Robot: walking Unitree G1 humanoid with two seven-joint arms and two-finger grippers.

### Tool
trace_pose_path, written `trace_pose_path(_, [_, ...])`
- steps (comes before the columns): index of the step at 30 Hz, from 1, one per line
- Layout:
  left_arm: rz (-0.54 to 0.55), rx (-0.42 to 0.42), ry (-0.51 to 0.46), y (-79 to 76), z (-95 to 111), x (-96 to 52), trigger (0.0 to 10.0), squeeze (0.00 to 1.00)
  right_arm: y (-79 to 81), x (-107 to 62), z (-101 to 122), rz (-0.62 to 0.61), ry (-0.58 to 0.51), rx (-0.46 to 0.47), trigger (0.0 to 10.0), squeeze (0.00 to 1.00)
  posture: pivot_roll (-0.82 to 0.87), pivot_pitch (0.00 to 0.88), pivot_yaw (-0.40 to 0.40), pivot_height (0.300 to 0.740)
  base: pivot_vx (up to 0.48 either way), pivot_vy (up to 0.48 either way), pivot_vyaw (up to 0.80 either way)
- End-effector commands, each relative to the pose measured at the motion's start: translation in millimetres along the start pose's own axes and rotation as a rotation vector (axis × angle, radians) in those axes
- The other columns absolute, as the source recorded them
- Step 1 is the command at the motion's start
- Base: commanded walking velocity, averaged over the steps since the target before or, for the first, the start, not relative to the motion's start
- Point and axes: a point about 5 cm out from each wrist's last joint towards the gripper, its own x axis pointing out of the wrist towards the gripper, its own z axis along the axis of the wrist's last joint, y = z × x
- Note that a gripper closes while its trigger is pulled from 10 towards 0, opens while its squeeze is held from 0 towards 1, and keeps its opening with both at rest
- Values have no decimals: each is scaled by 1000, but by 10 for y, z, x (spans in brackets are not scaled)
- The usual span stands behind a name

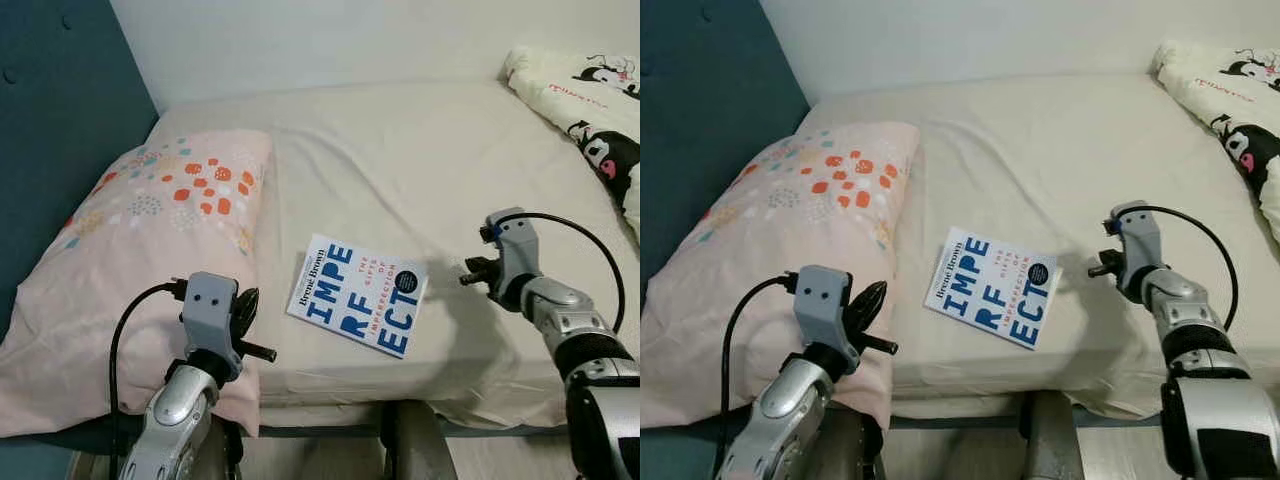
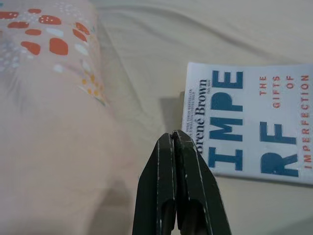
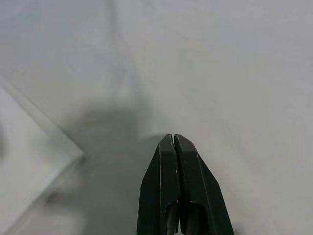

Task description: Clean up the room

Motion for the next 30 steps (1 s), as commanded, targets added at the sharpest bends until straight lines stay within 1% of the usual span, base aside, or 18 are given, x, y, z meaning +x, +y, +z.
trace_pose_path(1, [-15, 24, 33, 3, -46, -51, 10000, 0, 29, 8, -104, -12, 33, 93, 10000, 0, 4, 254, 12, 560, 0, 0, 0])
trace_pose_path(3, [-28, 32, 38, -5, -50, -64, 10000, 0, 86, 27, -147, -3, 36, 169, 10000, 0, 5, 252, 14, 560, 0, 0, 0])
trace_pose_path(4, [-38, 36, 40, -11, -50, -65, 10000, 0, 182, 55, -198, 27, 43, 234, 10000, 0, 6, 254, 17, 560, 0, 0, 0])
trace_pose_path(5, [-38, 36, 40, -11, -50, -65, 10000, 0, 182, 55, -198, 27, 43, 234, 10000, 0, 6, 254, 17, 560, 0, 0, 0])
trace_pose_path(7, [-58, 42, 41, -23, -45, -58, 10000, 0, 265, 78, -247, 41, 58, 292, 10000, 0, 6, 253, 18, 560, 0, 0, 0])
trace_pose_path(8, [-64, 44, 41, -26, -44, -57, 10000, 0, 282, 84, -259, 41, 63, 304, 10000, 0, 6, 253, 18, 560, 0, 0, 0])
trace_pose_path(9, [-74, 44, 44, -33, -43, -56, 10000, 0, 331, 97, -281, 53, 74, 323, 10000, 0, 7, 253, 18, 560, 0, 0, 0])
trace_pose_path(10, [-74, 44, 44, -33, -43, -56, 10000, 0, 331, 97, -281, 53, 74, 323, 10000, 0, 7, 253, 18, 560, 0, 0, 0])
trace_pose_path(13, [-90, 45, 51, -44, -45, -63, 10000, 0, 447, 126, -323, 74, 97, 368, 10000, 0, 7, 254, 16, 560, 0, 0, 0])
trace_pose_path(14, [-90, 45, 51, -44, -45, -63, 10000, 0, 447, 126, -323, 74, 97, 368, 10000, 0, 7, 254, 16, 560, 0, 0, 0])
trace_pose_path(15, [-94, 44, 54, -50, -46, -71, 10000, 0, 489, 137, -335, 72, 106, 384, 10000, 0, 8, 256, 14, 560, 0, 0, 0])
trace_pose_path(20, [-96, 40, 55, -57, -45, -78, 10000, 0, 505, 140, -344, 63, 112, 398, 10000, 0, 8, 258, 15, 560, 0, 0, 0])
trace_pose_path(23, [-116, 34, 67, -80, -57, -97, 10000, 0, 503, 130, -400, 28, 133, 435, 10000, 0, 8, 264, 13, 560, 0, 0, 0])
trace_pose_path(28, [-128, 34, 75, -93, -63, -111, 10000, 0, 533, 120, -461, 30, 150, 440, 10000, 0, 9, 270, 18, 560, 0, 0, 0])
trace_pose_path(30, [-128, 35, 78, -89, -65, -108, 10000, 0, 550, 122, -478, 26, 156, 463, 10000, 0, 12, 274, 20, 560, 0, 0, 0])
